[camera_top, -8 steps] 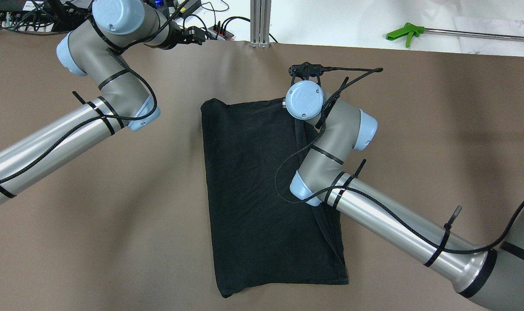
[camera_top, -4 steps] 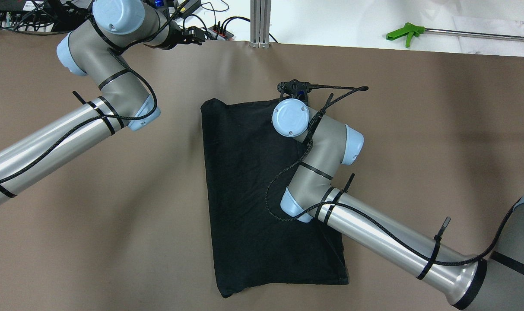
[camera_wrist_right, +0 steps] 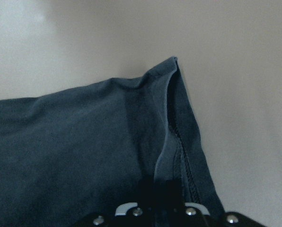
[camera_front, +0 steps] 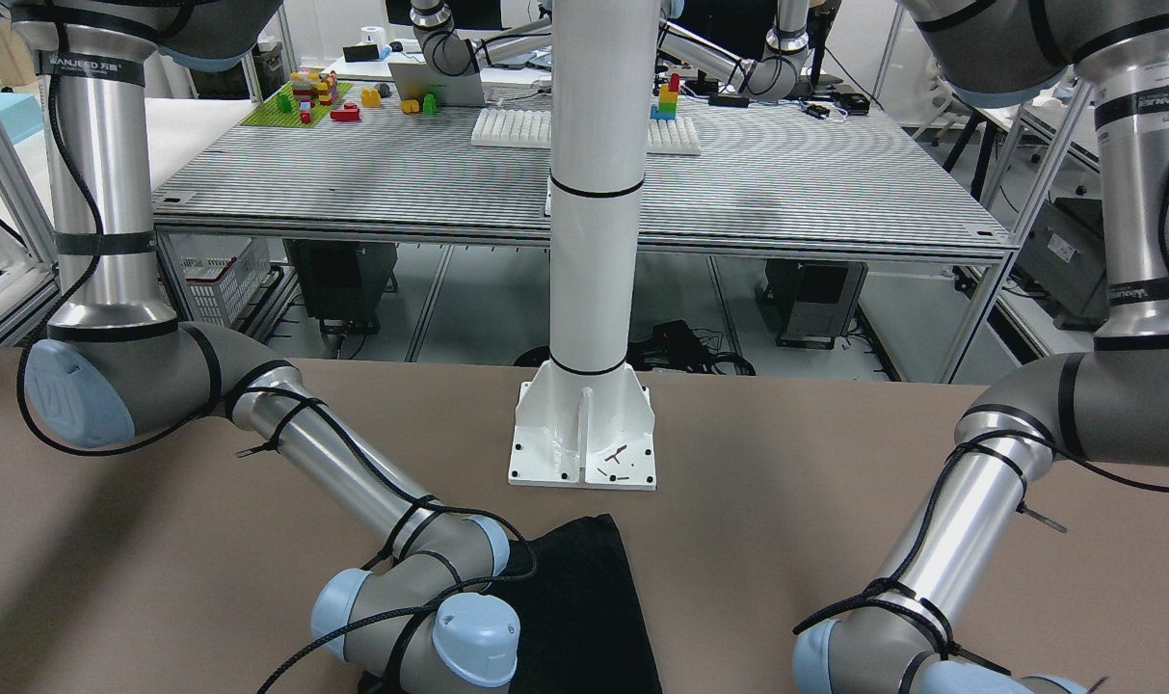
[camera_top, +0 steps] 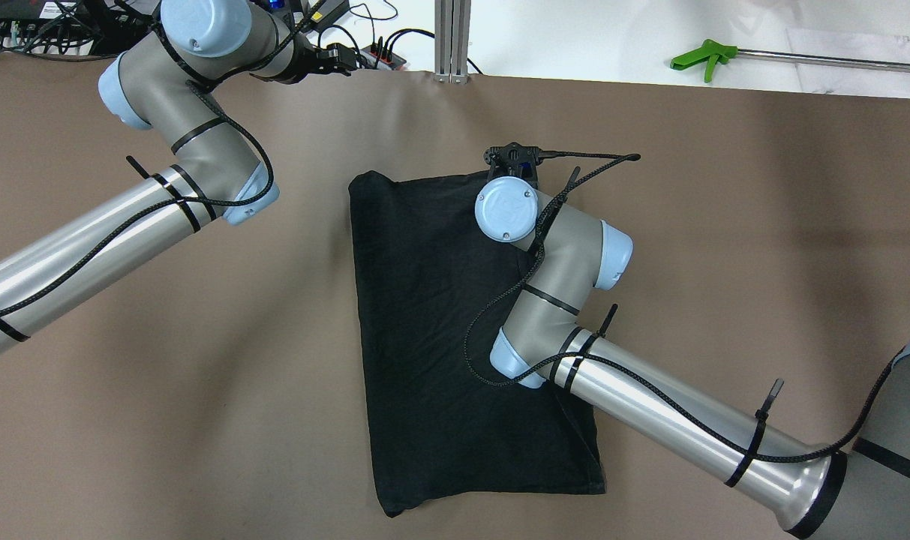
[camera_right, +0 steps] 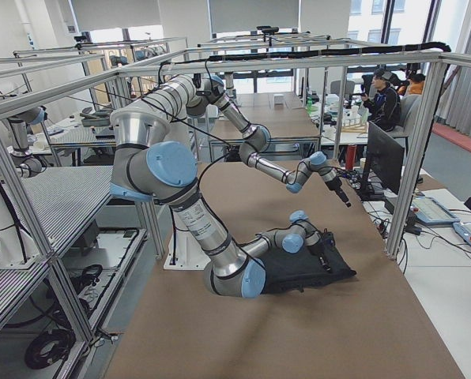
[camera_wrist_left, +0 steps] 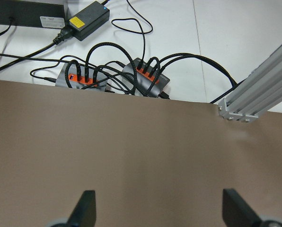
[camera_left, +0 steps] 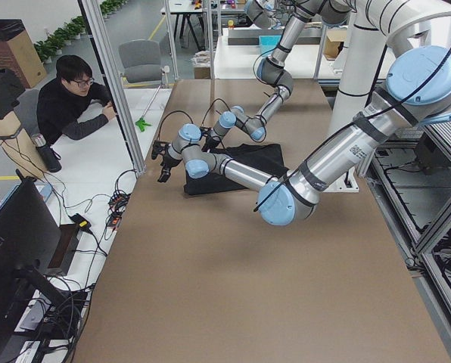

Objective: Fold clothes
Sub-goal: 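Pinch the far corner of the shirt with the right gripper, then drag the far corner outward with the right gripper to square the shirt, then release the corner and move the right gripper down the shirt's side edge, then grasp the shirt's near corner with the right gripper and tug it toward the robot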

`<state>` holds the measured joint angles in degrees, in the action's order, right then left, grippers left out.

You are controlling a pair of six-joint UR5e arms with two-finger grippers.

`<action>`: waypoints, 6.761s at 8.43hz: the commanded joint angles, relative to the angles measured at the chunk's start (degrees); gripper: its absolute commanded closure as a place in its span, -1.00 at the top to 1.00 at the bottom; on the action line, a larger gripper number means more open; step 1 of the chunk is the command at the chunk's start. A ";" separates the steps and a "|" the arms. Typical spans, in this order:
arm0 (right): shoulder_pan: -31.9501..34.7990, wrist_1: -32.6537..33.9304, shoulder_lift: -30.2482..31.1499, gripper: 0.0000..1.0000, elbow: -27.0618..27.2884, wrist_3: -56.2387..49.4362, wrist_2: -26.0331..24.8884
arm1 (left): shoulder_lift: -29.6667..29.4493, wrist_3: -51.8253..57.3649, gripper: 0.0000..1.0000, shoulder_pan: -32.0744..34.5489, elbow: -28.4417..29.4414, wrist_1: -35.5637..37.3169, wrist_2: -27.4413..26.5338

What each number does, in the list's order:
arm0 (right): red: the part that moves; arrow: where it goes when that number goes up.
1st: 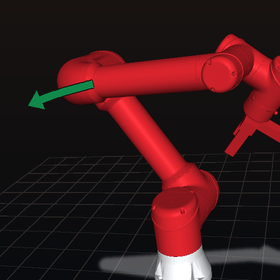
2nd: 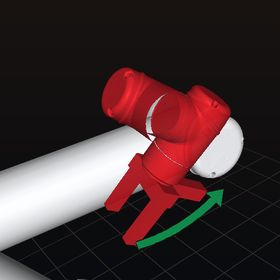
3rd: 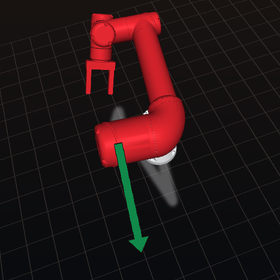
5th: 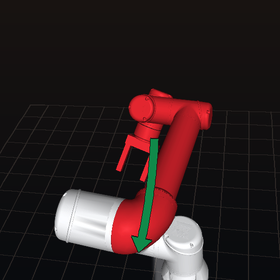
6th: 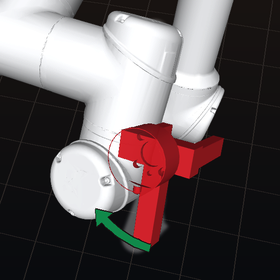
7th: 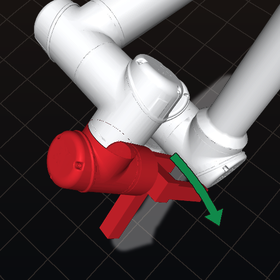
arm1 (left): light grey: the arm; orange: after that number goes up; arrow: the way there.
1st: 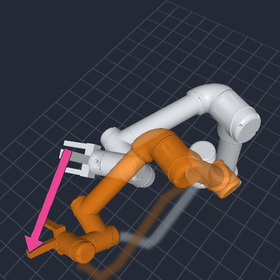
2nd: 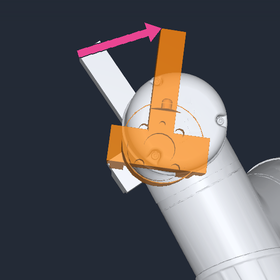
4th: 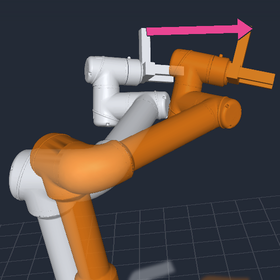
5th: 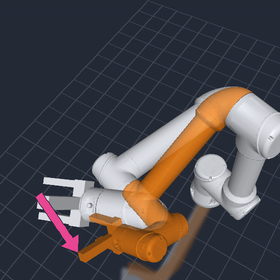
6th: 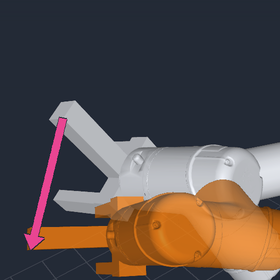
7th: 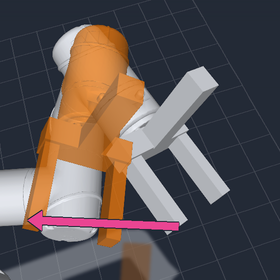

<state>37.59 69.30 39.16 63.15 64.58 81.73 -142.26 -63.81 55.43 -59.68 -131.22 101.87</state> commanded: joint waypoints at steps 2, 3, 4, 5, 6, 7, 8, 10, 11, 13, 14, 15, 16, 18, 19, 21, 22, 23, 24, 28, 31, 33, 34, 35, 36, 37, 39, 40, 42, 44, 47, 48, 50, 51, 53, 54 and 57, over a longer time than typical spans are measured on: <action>0.91 -0.04 0.39 -0.42 -0.04 -2.62 -0.08 | -0.12 0.00 0.89 0.03 0.00 0.00 0.00; 0.91 -0.04 0.56 -0.59 -0.04 -2.62 -0.17 | -0.12 0.00 0.89 0.03 0.00 0.00 0.00; 0.91 -0.04 0.65 -0.77 -0.04 -2.62 -0.17 | -0.12 0.00 0.89 0.03 0.00 0.00 0.00; 0.91 -0.04 0.65 -0.99 -0.04 -2.71 -0.17 | -0.12 0.00 0.89 0.03 0.00 0.00 0.00; 1.34 -0.04 0.65 -1.00 -0.04 -3.84 -0.08 | -0.12 0.00 0.89 0.03 0.09 0.00 0.00; 2.30 -0.13 0.74 -1.00 0.04 -6.29 0.00 | -0.21 0.00 0.89 0.03 0.27 0.00 0.00; 3.53 -0.48 1.78 -1.00 0.48 -8.75 0.61 | -0.64 0.00 0.89 0.03 0.62 0.00 -0.09; 5.03 -1.35 4.50 -0.98 1.36 -12.28 1.93 | -1.00 0.00 0.89 0.11 0.97 0.09 -0.09; 5.21 -4.14 5.74 -0.72 1.71 -13.25 2.72 | -1.08 0.00 0.89 0.12 1.15 0.09 -0.09; 6.96 -4.79 5.75 0.89 2.24 -13.26 7.09 | -1.09 0.00 0.89 0.29 1.24 0.09 -0.09; 9.32 -4.79 5.75 0.89 3.72 -12.73 13.74 | -1.09 0.00 0.89 0.29 1.15 0.09 -0.09; 10.04 -4.70 5.75 0.89 6.26 -11.86 18.15 | -1.09 -0.09 0.89 0.29 1.15 0.09 -0.09; 9.96 -4.26 6.18 0.89 8.37 -8.46 18.89 | -1.09 -0.09 0.89 0.55 1.15 0.09 0.00; 8.48 -4.17 8.46 0.89 9.88 -1.50 18.90 | -1.00 -0.09 0.89 0.64 1.06 0.09 0.00; 6.38 -4.08 10.04 0.89 10.24 -1.39 18.90 | -1.00 -0.09 0.89 0.64 1.06 0.09 0.00; 3.38 -4.08 12.24 0.89 10.33 -1.30 18.46 | -1.00 -0.09 0.89 0.64 1.06 0.09 0.09; 3.37 -4.08 13.38 0.89 10.59 -1.39 18.72 | -1.08 -0.09 0.89 0.56 1.06 0.09 0.09; 3.63 -3.82 14.70 0.89 12.33 -1.56 18.99 | -1.09 -0.09 0.89 0.55 1.06 0.09 0.00; 4.33 -3.56 15.67 0.89 14.09 -2.26 18.99 | -1.09 -0.09 0.89 0.55 1.06 0.09 0.09; 6.79 -4.35 19.19 0.89 14.89 -3.06 23.91 | -1.44 -0.09 0.89 0.47 1.06 0.09 0.00; 11.42 -3.30 22.27 0.89 20.42 -8.07 28.87 | -1.44 -0.09 0.89 0.55 1.06 0.09 0.00; 12.42 -4.16 21.66 0.89 23.31 -4.84 36.55 | -1.44 0.00 0.89 0.55 1.06 0.09 0.00; 12.07 -6.17 21.48 0.89 25.86 4.75 36.83 | -1.35 -0.09 0.89 0.55 1.06 0.09 0.00; 10.76 -14.02 21.83 0.89 26.58 11.81 36.57 | -1.44 -0.09 0.89 0.55 1.06 0.09 0.00; 7.09 -21.67 22.36 0.89 26.15 17.80 36.13 | -1.44 -0.18 0.89 0.55 0.97 0.09 0.00; 4.88 -24.45 22.45 0.89 26.15 20.90 34.47 | -1.44 -0.09 0.89 0.64 0.97 0.09 0.00; 0.66 -26.57 25.33 0.89 26.67 22.86 31.57 | -1.44 -0.26 0.89 0.64 0.71 0.00 -0.09; -0.75 -29.72 27.70 0.89 26.42 22.87 30.51 | -1.52 -0.35 0.89 0.64 0.71 0.09 -0.09; -2.52 -32.73 31.40 0.89 26.06 23.04 29.27 | -1.52 -0.18 0.89 0.64 0.71 0.09 -0.18; -2.17 -35.36 34.82 0.89 26.06 22.61 29.36 | -1.52 -0.09 0.89 0.56 0.79 0.18 -0.18; -0.15 -35.81 37.12 0.89 30.25 23.39 31.98 | -1.52 -0.09 0.89 0.55 0.80 0.18 -0.26; -0.15 -35.64 37.82 0.89 33.76 27.92 32.00 | -1.52 0.00 0.89 0.55 0.80 0.18 -0.26; -0.24 -35.72 40.10 0.89 36.34 36.46 31.21 | -1.52 0.00 0.89 0.64 0.80 0.09 -0.26; -0.85 -35.72 41.42 0.89 37.21 36.84 30.77 | -1.44 0.00 0.89 0.64 0.80 0.09 -0.26; -3.82 -35.72 43.45 0.89 38.45 37.45 29.20 | -1.35 0.00 0.89 0.56 0.80 0.09 -0.44; -7.41 -35.64 43.63 0.89 38.37 38.41 25.01 | -1.26 0.00 0.89 0.55 0.80 0.09 -0.44; -12.80 -35.03 43.72 0.89 38.19 38.42 18.64 | -1.17 0.09 0.89 0.55 0.88 0.09 -0.53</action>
<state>27.17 33.75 82.64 101.49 102.88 103.19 -143.50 -63.74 55.99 -58.82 -131.13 101.37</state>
